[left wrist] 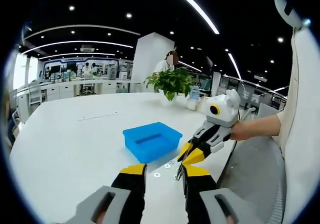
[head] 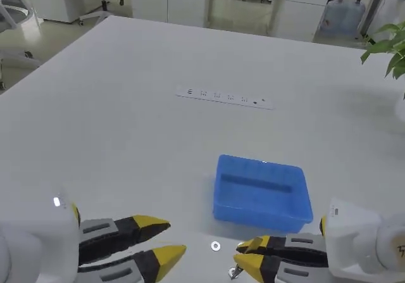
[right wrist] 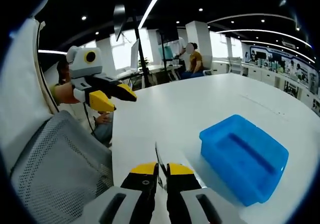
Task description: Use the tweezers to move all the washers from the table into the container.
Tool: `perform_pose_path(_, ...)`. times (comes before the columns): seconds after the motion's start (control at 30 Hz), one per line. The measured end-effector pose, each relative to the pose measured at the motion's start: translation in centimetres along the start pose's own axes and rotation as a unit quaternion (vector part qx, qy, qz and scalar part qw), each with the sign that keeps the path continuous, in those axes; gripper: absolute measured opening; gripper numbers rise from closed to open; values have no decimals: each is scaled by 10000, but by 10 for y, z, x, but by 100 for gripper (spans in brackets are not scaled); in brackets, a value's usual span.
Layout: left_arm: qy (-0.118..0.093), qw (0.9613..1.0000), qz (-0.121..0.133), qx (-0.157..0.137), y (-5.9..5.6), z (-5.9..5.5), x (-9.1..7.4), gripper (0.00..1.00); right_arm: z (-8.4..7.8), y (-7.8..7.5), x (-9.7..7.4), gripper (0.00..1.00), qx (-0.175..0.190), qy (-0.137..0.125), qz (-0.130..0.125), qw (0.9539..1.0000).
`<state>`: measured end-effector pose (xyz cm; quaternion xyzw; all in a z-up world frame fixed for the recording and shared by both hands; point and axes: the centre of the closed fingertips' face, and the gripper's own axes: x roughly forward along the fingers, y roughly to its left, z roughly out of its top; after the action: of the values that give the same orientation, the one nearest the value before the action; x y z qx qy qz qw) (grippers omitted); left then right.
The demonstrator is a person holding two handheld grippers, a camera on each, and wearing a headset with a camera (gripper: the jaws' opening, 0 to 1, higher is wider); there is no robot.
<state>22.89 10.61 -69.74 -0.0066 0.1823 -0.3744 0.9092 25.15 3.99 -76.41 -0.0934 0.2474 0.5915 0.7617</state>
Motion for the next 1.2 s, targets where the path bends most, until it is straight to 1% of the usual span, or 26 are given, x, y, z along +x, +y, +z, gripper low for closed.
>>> perform_pose_path(0.07,-81,9999,106,47,1,5,2,53,0,1,0,3,-14,17,2,10000)
perform_pose_path(0.1,-107,9998,165,92,1,7,3,65,0,1,0,3,-52,41,-5,10000)
perform_pose_path(0.13,-122,9996,207,132,1,8,4,73,0,2,0,3,-75,54,-5,10000)
perform_pose_path(0.2,-189,9990,352,220,4,13,4,85,0,4,1,3,-121,69,12,9999)
perform_pose_path(0.23,-256,9987,381,213,4,16,4,88,-1,4,1,3,-132,67,15,9999)
perform_pose_path(0.27,-397,9982,431,140,5,20,4,91,-1,4,1,3,-139,65,11,9999)
perform_pose_path(0.33,-594,9972,453,24,4,26,5,99,-1,4,1,2,-224,76,-15,9997)
perform_pose_path(0.4,-661,9966,485,4,2,28,3,99,-1,2,1,2,-247,76,-65,9996)
perform_pose_path(0.43,-687,9965,480,42,0,29,3,99,-1,1,0,1,-201,66,-114,9997)
perform_pose_path(0.5,-646,9965,511,141,-3,27,4,99,-1,-5,-4,1,-97,75,-229,9997)
perform_pose_path(0.53,-600,9966,534,205,-3,26,5,99,1,-6,-7,1,-64,63,-247,9997)
perform_pose_path(0.63,-466,9970,546,288,-5,21,6,99,11,-11,-16,1,-9,-2,-328,9995)
perform_pose_path(0.73,-498,9967,552,319,-7,22,6,99,27,-22,-31,2,-80,-103,-535,9985)
perform_pose_path(0.77,-510,9967,545,317,-8,23,6,99,29,-23,-33,2,-80,-115,-553,9984)
perform_pose_path(0.87,-491,9967,547,329,-7,23,7,99,43,-38,-47,2,-104,-220,-798,9965)
perform_pose_path(0.97,-466,9970,548,302,-5,24,8,99,50,-52,-56,2,-116,-260,-1009,9945)
perform_pose_path(1.0,-458,9970,552,297,-4,24,8,99,52,-60,-59,2,-57,-277,-1116,9933)
perform_pose_path(1.07,-445,9969,576,294,-3,24,8,99,52,-71,-62,2,26,-313,-1233,9919)
perform_pose_path(1.13,-438,9967,611,306,-1,25,7,99,56,-80,-65,2,240,-471,-1321,9898)
perform_pose_path(1.17,-424,9966,633,309,0,25,7,99,57,-89,-67,2,390,-593,-1421,9873)
perform_pose_path(1.2,-400,9966,657,304,1,24,7,99,57,-94,-67,2,473,-632,-1480,9858)
